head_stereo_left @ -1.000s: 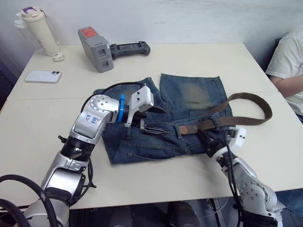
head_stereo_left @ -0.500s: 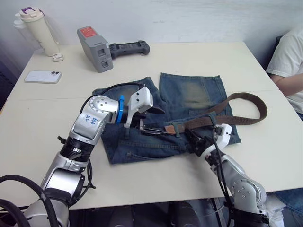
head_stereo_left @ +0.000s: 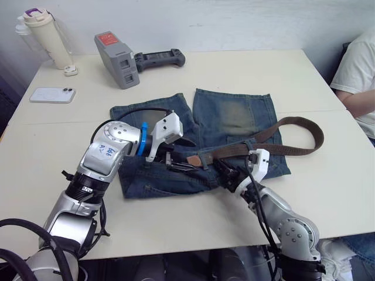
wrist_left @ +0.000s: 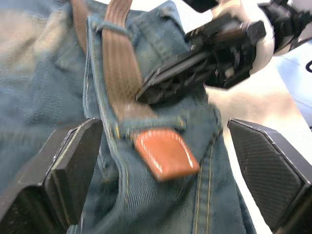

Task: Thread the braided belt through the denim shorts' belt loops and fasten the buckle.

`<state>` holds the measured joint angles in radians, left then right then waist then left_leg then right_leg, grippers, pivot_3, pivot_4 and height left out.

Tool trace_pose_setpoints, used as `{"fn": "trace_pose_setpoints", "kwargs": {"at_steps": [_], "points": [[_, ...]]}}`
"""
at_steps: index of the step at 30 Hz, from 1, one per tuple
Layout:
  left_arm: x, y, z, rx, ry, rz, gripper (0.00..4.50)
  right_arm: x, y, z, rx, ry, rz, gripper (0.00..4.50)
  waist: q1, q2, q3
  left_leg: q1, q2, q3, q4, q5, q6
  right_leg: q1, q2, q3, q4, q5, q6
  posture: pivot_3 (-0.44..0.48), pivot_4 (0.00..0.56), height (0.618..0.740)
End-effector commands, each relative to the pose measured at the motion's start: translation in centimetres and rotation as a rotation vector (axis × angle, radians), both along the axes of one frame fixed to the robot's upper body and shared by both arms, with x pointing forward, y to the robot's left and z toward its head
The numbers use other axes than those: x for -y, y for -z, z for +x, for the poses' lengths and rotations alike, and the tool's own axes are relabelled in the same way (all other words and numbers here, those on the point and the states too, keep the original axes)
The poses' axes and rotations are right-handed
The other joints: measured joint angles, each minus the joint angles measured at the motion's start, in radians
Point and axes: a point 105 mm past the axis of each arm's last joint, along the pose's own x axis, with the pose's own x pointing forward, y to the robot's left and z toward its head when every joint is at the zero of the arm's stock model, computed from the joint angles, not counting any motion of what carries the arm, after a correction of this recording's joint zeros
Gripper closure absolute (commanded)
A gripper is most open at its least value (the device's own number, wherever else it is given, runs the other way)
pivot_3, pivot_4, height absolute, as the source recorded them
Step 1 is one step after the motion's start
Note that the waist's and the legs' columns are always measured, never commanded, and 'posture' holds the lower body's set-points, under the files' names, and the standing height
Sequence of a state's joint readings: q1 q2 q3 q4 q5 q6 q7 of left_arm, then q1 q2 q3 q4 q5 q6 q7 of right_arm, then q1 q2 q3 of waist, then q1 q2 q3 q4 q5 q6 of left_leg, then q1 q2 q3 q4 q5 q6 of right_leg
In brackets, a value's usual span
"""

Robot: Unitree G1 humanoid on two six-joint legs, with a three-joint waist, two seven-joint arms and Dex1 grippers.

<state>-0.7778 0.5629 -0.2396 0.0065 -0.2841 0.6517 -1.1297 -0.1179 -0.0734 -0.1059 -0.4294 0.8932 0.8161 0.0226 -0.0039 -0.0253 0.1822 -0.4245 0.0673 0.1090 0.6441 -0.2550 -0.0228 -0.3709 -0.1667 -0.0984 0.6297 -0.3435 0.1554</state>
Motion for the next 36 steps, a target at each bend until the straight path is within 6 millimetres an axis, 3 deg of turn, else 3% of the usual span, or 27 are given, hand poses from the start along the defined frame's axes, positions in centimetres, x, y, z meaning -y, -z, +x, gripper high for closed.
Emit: {"fn": "trace_pose_setpoints", "kwargs": {"at_steps": [1, 3, 6, 12, 13, 19, 26, 29, 33, 36], "points": [[-0.1, -2.3, -0.4, 0.045, 0.009, -0.045, 0.00, -0.3, -0.5, 0.2, 0.017, -0.007, -0.007, 4.45, 0.000, 0.000, 0.000, 0.000, 0.000, 0.000, 0.000, 0.000, 0.000, 0.000, 0.000, 0.000, 0.000, 0.000, 0.000, 0.000, 0.150, 0.740], [-0.3, -2.5, -0.3, 0.048, 0.002, -0.045, 0.00, 0.1, -0.4, 0.3, 0.012, 0.014, -0.007, 4.45, 0.001, 0.000, 0.000, 0.000, 0.000, 0.000, 0.000, 0.000, 0.000, 0.000, 0.000, 0.000, 0.000, 0.000, 0.000, 0.000, 0.150, 0.740], [-0.5, -2.8, -0.2, 0.046, -0.008, -0.051, 0.00, 0.5, -0.8, 0.2, 0.026, 0.011, -0.006, 3.47, 0.001, 0.000, 0.000, 0.000, 0.000, 0.000, 0.000, 0.000, 0.000, 0.000, 0.000, 0.000, 0.000, 0.000, 0.000, 0.000, 0.150, 0.740], [-0.8, -3.3, -0.6, -0.021, 0.003, -0.068, 0.00, 2.0, -2.4, -1.3, 0.062, -0.008, -0.043, 0.40, 0.006, 0.000, 0.000, 0.000, 0.000, 0.001, 0.000, 0.000, 0.000, 0.000, 0.000, 0.001, 0.000, 0.000, 0.000, 0.000, 0.150, 0.740], [-0.8, -3.3, -0.8, -0.042, 0.014, -0.067, 0.00, 2.3, -2.6, -1.8, 0.069, -0.023, -0.070, 0.05, 0.008, 0.000, 0.000, -0.001, 0.000, 0.001, 0.001, 0.000, 0.000, 0.000, 0.000, 0.001, 0.000, 0.000, 0.000, 0.000, 0.150, 0.740], [-1.3, -3.8, -1.7, -0.156, 0.034, -0.080, 0.00, 4.0, -3.2, -4.6, 0.088, -0.136, -0.353, 0.05, 0.006, 0.001, 0.000, -0.001, 0.000, 0.001, 0.001, 0.000, 0.000, -0.001, 0.000, 0.001, 0.000, 0.000, 0.000, 0.000, 0.150, 0.740], [-0.8, -4.0, -2.1, -0.329, -0.080, -0.122, 0.00, 6.3, -4.1, -3.8, 0.153, -0.154, -0.696, 0.05, 0.008, 0.000, 0.000, -0.001, 0.000, 0.001, 0.001, 0.000, 0.000, -0.001, 0.000, 0.002, 0.000, 0.000, 0.000, 0.000, 0.150, 0.740], [-1.1, -3.2, -2.3, -0.503, -0.165, -0.046, 0.00, 6.7, -4.1, -2.6, 0.157, -0.143, -0.711, 0.85, 0.010, 0.000, 0.001, -0.001, 0.000, 0.001, 0.001, 0.000, 0.000, -0.001, 0.000, 0.002, 0.000, 0.000, 0.000, 0.000, 0.150, 0.740], [-1.1, -5.1, -2.3, -0.678, -0.164, -0.124, 0.00, 6.8, -3.1, -1.5, 0.168, -0.153, -0.793, 2.81, 0.010, 0.000, 0.001, -0.002, 0.000, 0.001, 0.002, 0.000, 0.000, -0.002, 0.000, 0.002, 0.000, 0.000, 0.000, 0.000, 0.150, 0.740], [-1.3, -5.1, -2.3, -0.728, -0.172, -0.093, 0.00, 6.7, -2.2, -0.9, 0.158, -0.163, -0.824, 4.34, 0.009, 0.000, 0.001, -0.002, 0.000, 0.002, 0.002, 0.000, 0.000, -0.002, 0.000, 0.002, 0.000, 0.000, 0.000, 0.000, 0.150, 0.740]]}}
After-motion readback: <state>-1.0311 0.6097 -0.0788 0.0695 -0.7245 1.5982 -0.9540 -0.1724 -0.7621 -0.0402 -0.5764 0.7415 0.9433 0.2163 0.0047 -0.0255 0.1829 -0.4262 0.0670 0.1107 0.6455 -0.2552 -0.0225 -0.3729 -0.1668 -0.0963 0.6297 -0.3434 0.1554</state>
